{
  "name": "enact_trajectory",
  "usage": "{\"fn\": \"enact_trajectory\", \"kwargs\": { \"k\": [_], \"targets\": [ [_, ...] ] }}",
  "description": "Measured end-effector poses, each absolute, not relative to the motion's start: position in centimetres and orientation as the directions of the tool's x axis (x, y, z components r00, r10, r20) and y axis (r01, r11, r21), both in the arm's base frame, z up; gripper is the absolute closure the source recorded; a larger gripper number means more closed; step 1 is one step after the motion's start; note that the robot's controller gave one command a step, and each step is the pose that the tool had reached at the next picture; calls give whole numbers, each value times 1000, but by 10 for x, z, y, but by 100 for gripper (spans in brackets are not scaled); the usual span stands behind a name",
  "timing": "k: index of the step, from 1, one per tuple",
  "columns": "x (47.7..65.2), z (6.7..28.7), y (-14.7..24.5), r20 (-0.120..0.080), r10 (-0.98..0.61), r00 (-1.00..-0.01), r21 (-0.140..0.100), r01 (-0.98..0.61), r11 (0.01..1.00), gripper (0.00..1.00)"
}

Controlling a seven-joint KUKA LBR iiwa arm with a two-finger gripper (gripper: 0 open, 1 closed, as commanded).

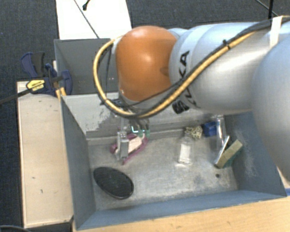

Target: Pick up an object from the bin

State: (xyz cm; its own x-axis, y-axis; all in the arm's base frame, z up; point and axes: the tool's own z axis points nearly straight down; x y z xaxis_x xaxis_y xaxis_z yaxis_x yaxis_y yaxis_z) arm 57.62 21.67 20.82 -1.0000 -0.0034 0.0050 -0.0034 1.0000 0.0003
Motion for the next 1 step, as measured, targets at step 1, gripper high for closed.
{"fn": "enact_trajectory", "kwargs": {
  "k": [1],
  "targets": [
    [512, 88, 239, 3, -400, -916, 3, -400, 916, 0]
  ]
}}
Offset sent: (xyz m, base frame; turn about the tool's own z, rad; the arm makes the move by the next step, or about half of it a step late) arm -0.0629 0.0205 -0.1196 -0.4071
